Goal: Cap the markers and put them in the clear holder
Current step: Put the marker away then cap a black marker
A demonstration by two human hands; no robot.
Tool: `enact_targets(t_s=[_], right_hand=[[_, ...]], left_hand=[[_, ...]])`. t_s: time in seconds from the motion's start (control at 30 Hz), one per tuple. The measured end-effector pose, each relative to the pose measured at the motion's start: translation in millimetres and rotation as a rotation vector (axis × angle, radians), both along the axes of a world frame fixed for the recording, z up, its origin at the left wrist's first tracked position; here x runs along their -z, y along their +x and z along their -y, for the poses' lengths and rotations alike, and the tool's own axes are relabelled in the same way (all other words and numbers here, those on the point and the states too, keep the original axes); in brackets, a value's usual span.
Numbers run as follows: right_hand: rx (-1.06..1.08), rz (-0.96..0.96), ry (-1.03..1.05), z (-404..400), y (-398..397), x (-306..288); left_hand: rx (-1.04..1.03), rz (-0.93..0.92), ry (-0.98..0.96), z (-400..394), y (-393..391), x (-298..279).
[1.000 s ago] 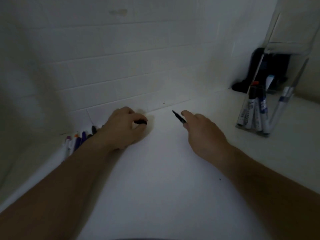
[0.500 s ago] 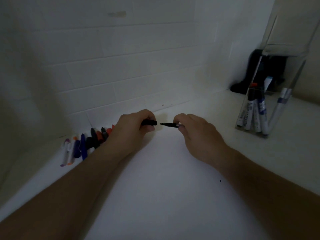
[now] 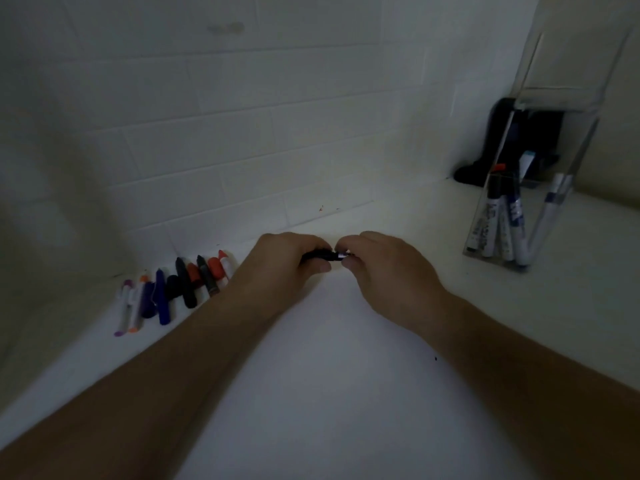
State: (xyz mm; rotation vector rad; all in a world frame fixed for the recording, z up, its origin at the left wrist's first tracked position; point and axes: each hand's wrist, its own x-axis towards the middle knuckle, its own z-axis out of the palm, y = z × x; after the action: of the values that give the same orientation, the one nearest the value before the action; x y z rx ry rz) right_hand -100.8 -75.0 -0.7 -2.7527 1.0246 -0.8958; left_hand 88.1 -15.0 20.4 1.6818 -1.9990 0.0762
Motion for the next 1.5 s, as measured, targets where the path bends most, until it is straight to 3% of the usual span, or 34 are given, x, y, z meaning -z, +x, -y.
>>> enact_targets(t_s=[0.3,0.47,0.87,0.97,1.13,1.4,1.5], right_hand=[[0.028,0.010,0.039,1.2,-4.0,-4.8],[0.030,0.039,-0.050,-1.4,-5.2,-6.9],[-0.011,0.015,0.024,5.5,-6.8,-0.1],[0.021,0.012,0.021,6.9,-5.8,7.5],[0.244,-0.046,-0.169,-0.8,-3.8,8.5],[0.178,-0.118,-0.167,-5.3,-15.4,-12.7],[0.154,0.047,-0.122,-5.9,-46.9,-40.7]], left_hand=[[0.006,0.052,0.129,0.7,-0.6,10.8],[0.005,0.067,0.053,-0.3,-3.9,10.9],[0.013,0.059,0.000,1.9,-5.5,17.3],[0.045,0.038,-0.028,1.8,-8.1,19.9],[0.064,-0.101,-0.076,2.0,-10.8,18.7],[0.158,-0.159,-0.077,-9.6,-16.0,16.0],[0.193,-0.137,-0.086,-11.6,-19.5,19.8]])
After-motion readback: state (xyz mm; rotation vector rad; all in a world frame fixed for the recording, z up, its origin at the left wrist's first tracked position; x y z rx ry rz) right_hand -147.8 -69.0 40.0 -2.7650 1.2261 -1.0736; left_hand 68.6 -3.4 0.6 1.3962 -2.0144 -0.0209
